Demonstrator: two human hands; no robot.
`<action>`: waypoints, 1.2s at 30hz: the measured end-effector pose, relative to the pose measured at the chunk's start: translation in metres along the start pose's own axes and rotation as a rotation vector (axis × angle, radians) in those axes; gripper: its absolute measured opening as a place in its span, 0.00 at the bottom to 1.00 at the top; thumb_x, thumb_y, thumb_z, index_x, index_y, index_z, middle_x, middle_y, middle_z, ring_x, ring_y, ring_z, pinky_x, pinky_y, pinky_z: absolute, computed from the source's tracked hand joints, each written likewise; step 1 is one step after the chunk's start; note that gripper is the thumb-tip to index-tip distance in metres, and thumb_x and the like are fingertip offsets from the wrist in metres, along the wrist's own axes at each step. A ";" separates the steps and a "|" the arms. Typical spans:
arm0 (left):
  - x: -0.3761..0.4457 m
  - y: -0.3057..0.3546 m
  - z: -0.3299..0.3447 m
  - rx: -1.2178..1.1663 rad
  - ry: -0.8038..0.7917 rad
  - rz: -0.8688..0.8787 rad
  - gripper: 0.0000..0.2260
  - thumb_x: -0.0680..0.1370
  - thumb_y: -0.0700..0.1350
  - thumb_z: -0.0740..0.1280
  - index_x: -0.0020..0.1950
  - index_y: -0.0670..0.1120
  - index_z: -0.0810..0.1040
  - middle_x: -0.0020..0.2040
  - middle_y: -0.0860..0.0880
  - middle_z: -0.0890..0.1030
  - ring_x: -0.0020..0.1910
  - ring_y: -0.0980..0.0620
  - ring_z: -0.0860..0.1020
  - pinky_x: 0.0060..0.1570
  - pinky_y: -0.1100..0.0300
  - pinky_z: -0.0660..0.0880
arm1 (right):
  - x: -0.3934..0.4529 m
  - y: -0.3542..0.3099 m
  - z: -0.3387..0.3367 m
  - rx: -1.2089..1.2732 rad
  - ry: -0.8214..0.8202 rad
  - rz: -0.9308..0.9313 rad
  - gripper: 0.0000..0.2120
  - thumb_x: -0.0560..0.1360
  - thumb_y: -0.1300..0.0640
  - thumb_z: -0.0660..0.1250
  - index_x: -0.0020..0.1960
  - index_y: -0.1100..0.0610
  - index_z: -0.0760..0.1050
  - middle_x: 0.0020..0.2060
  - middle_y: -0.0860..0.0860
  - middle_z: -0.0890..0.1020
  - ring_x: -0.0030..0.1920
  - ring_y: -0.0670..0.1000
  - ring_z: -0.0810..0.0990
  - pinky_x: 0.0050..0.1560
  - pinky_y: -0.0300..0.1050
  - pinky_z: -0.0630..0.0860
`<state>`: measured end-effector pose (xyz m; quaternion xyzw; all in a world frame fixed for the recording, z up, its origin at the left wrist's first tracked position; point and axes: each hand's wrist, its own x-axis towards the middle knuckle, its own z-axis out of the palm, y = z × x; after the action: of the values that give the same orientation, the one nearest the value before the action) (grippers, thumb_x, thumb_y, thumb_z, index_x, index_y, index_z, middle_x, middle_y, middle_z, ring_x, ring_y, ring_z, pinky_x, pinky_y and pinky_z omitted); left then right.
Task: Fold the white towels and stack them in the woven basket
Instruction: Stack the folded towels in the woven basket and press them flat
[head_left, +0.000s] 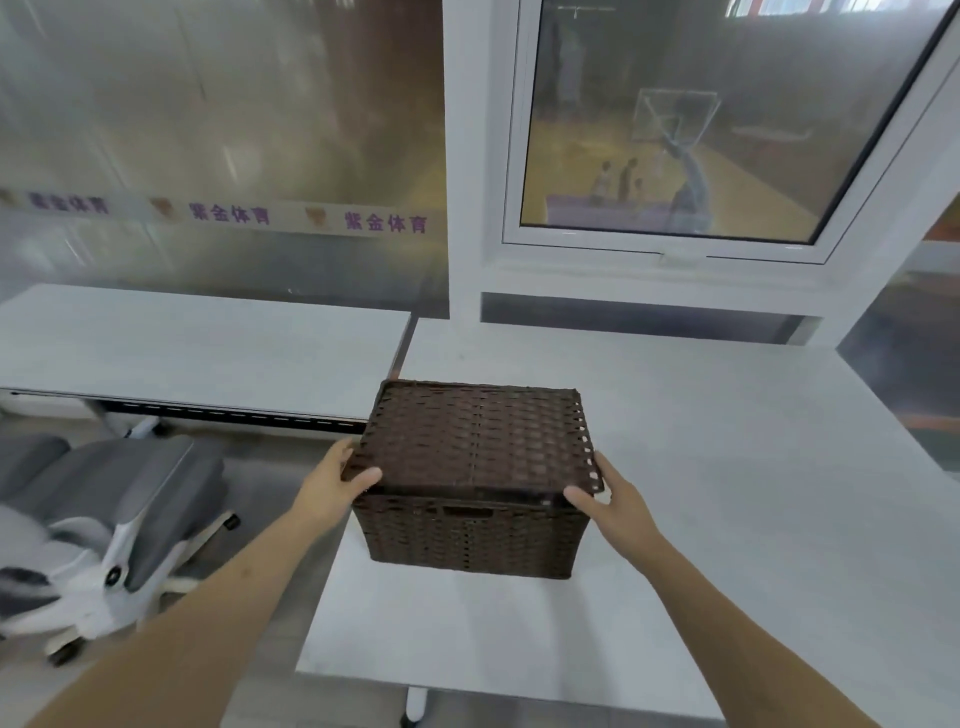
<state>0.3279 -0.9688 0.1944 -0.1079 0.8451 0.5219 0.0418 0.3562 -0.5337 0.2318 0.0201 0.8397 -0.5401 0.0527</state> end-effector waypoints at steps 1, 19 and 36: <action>-0.012 0.009 0.005 0.028 -0.021 0.008 0.33 0.71 0.59 0.78 0.72 0.57 0.70 0.67 0.56 0.79 0.67 0.52 0.77 0.70 0.46 0.71 | -0.005 0.004 0.004 -0.022 -0.015 0.003 0.31 0.77 0.44 0.74 0.76 0.36 0.65 0.65 0.30 0.76 0.62 0.29 0.73 0.61 0.33 0.69; -0.030 0.025 0.030 0.172 0.076 0.086 0.26 0.75 0.40 0.76 0.69 0.54 0.73 0.67 0.52 0.74 0.66 0.52 0.73 0.69 0.48 0.73 | 0.004 0.031 0.020 -0.140 0.009 0.130 0.37 0.79 0.50 0.73 0.83 0.48 0.58 0.70 0.44 0.74 0.66 0.44 0.72 0.66 0.41 0.67; -0.016 0.024 0.025 -0.113 0.054 0.002 0.21 0.74 0.35 0.75 0.60 0.53 0.72 0.61 0.49 0.77 0.59 0.50 0.78 0.62 0.49 0.77 | 0.007 0.030 0.021 -0.201 -0.003 0.134 0.38 0.80 0.47 0.71 0.83 0.47 0.55 0.75 0.47 0.72 0.73 0.51 0.71 0.69 0.47 0.69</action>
<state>0.3368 -0.9343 0.2068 -0.1231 0.8152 0.5658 0.0122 0.3533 -0.5410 0.1953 0.0700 0.8864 -0.4483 0.0917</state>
